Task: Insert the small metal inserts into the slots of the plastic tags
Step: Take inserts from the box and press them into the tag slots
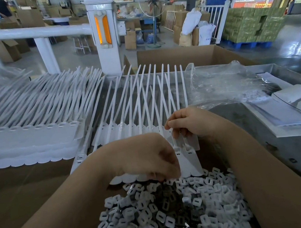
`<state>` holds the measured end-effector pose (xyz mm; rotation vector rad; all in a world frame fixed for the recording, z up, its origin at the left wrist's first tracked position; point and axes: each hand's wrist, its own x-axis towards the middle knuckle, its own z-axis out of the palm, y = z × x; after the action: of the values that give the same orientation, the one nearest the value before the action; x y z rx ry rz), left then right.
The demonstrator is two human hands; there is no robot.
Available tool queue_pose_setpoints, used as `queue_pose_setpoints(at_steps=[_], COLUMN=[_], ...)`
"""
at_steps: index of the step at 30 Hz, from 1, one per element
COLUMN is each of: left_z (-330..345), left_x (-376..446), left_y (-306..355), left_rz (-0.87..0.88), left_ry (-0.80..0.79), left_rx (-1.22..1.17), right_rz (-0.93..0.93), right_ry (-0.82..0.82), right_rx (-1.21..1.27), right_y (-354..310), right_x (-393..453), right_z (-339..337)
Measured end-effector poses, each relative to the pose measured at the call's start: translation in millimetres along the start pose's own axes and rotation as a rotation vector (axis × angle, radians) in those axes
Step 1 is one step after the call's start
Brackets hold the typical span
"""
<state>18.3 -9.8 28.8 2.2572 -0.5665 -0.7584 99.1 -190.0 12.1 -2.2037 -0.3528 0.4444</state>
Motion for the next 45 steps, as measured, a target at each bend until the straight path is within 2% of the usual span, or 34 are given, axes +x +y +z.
queue_pose_setpoints(at_steps=[3, 6, 9, 12, 17, 25, 29, 38, 45], left_z=[-3.0, 2.8, 3.6, 5.5, 6.5, 7.2, 6.4, -1.3, -2.3], left_x=[-1.5, 11.1, 11.9, 14.4, 14.8, 16.3, 15.5, 11.2, 11.0], left_y=[-12.2, -17.9, -19.9, -18.2, -16.8, -18.5, -17.6, -20.2, -22.6], left_rz=[-0.025, -0.094, -0.133, -0.14, -0.135, -0.129, -0.124, -0.106, -0.131], left_ry=[0.227, 0.397, 0.502, 0.56, 0.568, 0.591, 0.594, 0.516, 0.439], left_rx=[-0.333, -0.564, -0.801, -0.922, -0.956, -0.949, -0.942, -0.923, -0.919], right_rz=[-0.037, -0.081, -0.109, -0.117, -0.092, -0.097, -0.081, -0.048, -0.045], right_ry=[-0.047, -0.134, -0.232, -0.271, -0.248, -0.241, -0.182, -0.142, -0.175], right_rx=[0.007, 0.047, 0.086, 0.104, 0.046, 0.132, 0.137, 0.111, 0.058], right_y=[0.1, 0.7, 2.9, 2.3, -0.8, -0.4, -1.0, -3.7, -5.3], right_x=[-2.5, -6.3, -9.1, -10.3, -7.9, -7.7, -8.4, -7.7, -8.6], right_z=[-3.0, -6.2, -9.7, -9.0, -5.1, -3.5, -3.0, -2.0, -1.8])
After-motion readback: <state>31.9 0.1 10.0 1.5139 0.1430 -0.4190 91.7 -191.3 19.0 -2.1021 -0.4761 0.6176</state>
